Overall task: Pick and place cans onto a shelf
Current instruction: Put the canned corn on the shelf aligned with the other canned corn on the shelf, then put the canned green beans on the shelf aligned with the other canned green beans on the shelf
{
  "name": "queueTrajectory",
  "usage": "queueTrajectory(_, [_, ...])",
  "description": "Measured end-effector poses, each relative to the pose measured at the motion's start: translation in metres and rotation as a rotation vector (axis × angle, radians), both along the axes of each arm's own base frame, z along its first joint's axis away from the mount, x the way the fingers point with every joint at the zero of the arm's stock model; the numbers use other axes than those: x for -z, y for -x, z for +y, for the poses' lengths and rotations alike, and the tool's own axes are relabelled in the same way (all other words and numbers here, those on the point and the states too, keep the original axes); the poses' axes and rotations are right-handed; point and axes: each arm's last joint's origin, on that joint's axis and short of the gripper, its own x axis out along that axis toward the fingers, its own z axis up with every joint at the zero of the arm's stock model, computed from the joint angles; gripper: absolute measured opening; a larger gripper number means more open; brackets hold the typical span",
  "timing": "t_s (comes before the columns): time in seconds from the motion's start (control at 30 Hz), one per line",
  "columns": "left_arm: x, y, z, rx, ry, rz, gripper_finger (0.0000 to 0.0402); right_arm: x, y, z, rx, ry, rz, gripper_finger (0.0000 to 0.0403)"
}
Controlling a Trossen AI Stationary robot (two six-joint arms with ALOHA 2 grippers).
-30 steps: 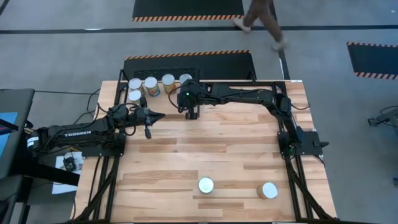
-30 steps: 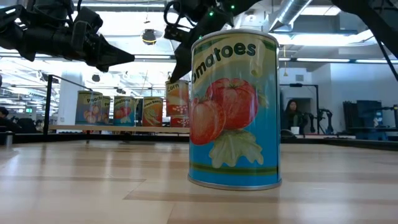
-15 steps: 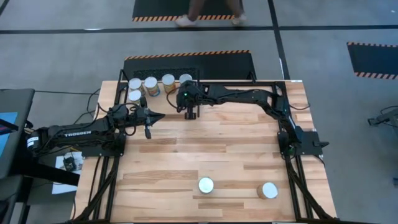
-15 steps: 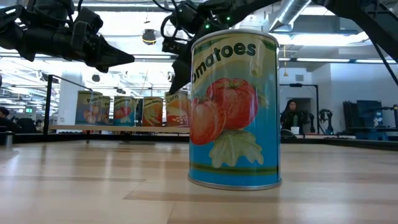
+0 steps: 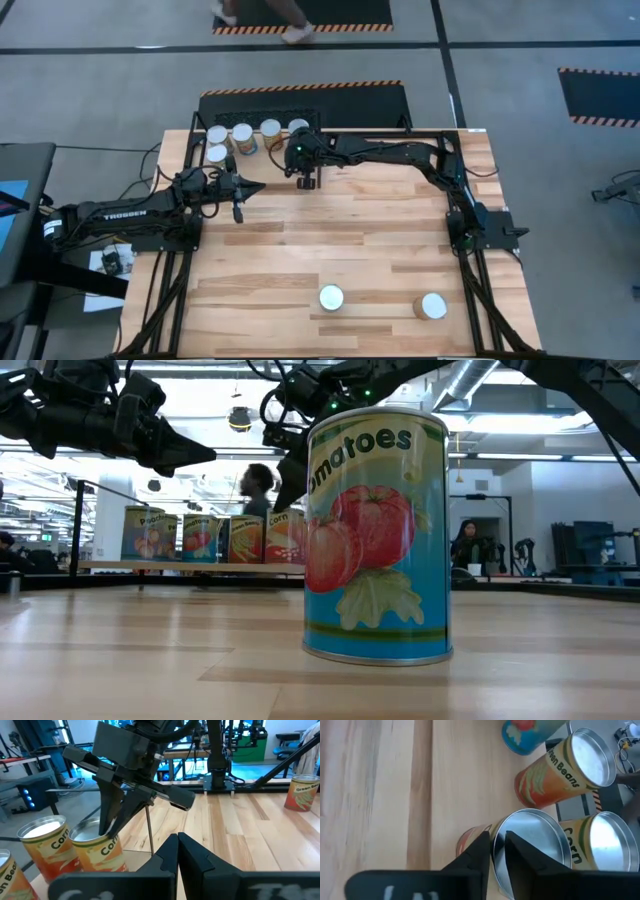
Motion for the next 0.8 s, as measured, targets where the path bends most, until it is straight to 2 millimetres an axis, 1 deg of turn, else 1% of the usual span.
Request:
queueTrajectory(0.17, [0.0,0.0,0.0,-0.001,0.0,0.0,0.0,-0.002,-0.001,0.0,-0.015,0.02,-0.011,0.0088])
queueTrajectory(0.27, [0.0,0.0,0.0,-0.001,0.0,0.001,0.0,-0.009,0.0,0.004,-0.038,0.055,-0.011,0.0085])
queueTrajectory(0.37, [0.0,0.0,0.0,-0.001,0.0,0.001,0.0,-0.027,0.006,0.011,-0.036,0.111,-0.019,0.0071])
queueTrajectory(0.47, [0.001,0.0,0.0,0.0,0.002,0.007,0.0,-0.047,0.014,0.022,-0.049,0.148,-0.029,0.0042])
queueTrajectory(0.53, [0.001,0.0,0.0,0.0,0.005,0.014,0.0,-0.058,0.021,0.029,-0.075,0.143,-0.072,0.0015])
queueTrajectory(0.6, [0.002,0.0,0.0,0.0,0.006,0.018,0.0,-0.064,0.027,0.037,-0.1,0.137,-0.14,0.0009])
queueTrajectory(0.63, [0.002,0.0,0.0,0.0,0.006,0.017,0.0,-0.063,0.031,0.041,-0.106,0.132,-0.171,0.0011])
queueTrajectory(0.7, [0.002,0.0,0.0,-0.001,0.006,0.017,0.0,-0.054,0.036,0.051,-0.116,0.136,-0.239,0.001])
queueTrajectory(0.77, [0.002,0.0,0.0,0.0,0.007,0.018,0.0,-0.04,0.045,0.063,-0.139,0.143,-0.29,0.0006])
queueTrajectory(0.8, [0.002,0.0,0.0,0.0,0.007,0.018,0.0,-0.033,0.049,0.07,-0.147,0.147,-0.347,0.0005])
